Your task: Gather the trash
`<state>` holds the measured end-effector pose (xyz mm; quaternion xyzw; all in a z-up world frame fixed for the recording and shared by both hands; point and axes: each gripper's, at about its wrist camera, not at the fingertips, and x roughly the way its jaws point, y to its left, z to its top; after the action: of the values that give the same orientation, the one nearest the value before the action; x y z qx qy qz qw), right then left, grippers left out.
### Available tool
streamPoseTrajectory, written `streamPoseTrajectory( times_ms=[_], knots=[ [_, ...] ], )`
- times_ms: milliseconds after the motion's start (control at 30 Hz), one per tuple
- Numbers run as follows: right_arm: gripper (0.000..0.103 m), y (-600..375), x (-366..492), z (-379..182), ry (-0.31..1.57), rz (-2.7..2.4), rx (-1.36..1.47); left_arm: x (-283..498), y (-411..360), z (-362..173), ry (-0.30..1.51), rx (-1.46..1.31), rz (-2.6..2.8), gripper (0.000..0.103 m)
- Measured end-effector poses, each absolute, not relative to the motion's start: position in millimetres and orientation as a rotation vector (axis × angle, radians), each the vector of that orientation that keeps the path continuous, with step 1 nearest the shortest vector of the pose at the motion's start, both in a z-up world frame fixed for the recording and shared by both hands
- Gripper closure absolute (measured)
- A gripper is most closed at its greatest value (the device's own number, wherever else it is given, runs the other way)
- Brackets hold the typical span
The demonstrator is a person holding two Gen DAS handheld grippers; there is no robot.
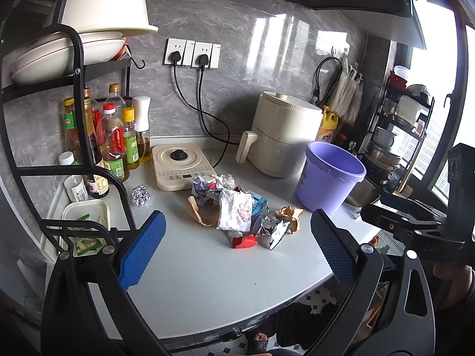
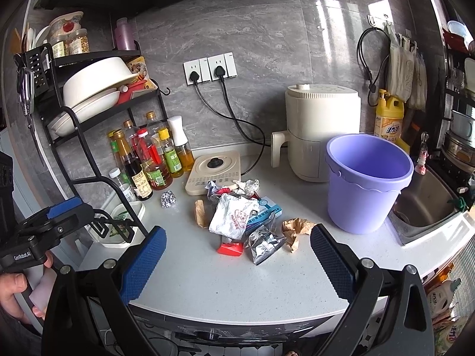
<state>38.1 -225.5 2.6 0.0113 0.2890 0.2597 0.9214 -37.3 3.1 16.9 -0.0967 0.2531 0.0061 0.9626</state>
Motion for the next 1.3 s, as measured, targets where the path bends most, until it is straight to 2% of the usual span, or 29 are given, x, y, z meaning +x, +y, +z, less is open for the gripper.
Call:
streamPoseTrajectory(
  times_ms=[567,633,700,833,1100,1200,1267,1300],
  knots=[
    [0.008,-228,78,-15,0.643,0.526,0.005,10,5,-11,0.576,-0.241,-0.014,0.006],
    [0.008,-228,91,-21,0.667,0.515,-0.001,21,6,-19,0.597,-0.251,-0.025,0.008],
    [0.009,-229,104,-28,0.698,0.514,0.003,34,7,-30,0.628,-0.246,-0.021,0.015],
    [0.016,-231,129,-49,0.776,0.500,0.004,55,9,-51,0.681,-0.266,-0.015,0.020],
    [0.032,-224,167,-92,0.893,0.510,0.007,100,14,-85,0.761,-0.269,-0.029,0.040],
    [0.040,-219,177,-108,0.928,0.521,0.013,118,17,-98,0.788,-0.265,-0.034,0.047],
    [0.051,-215,184,-117,0.951,0.530,0.016,130,18,-105,0.809,-0.260,-0.035,0.050],
    [0.052,-213,187,-122,0.966,0.535,0.017,135,19,-108,0.818,-0.261,-0.037,0.052]
  ],
)
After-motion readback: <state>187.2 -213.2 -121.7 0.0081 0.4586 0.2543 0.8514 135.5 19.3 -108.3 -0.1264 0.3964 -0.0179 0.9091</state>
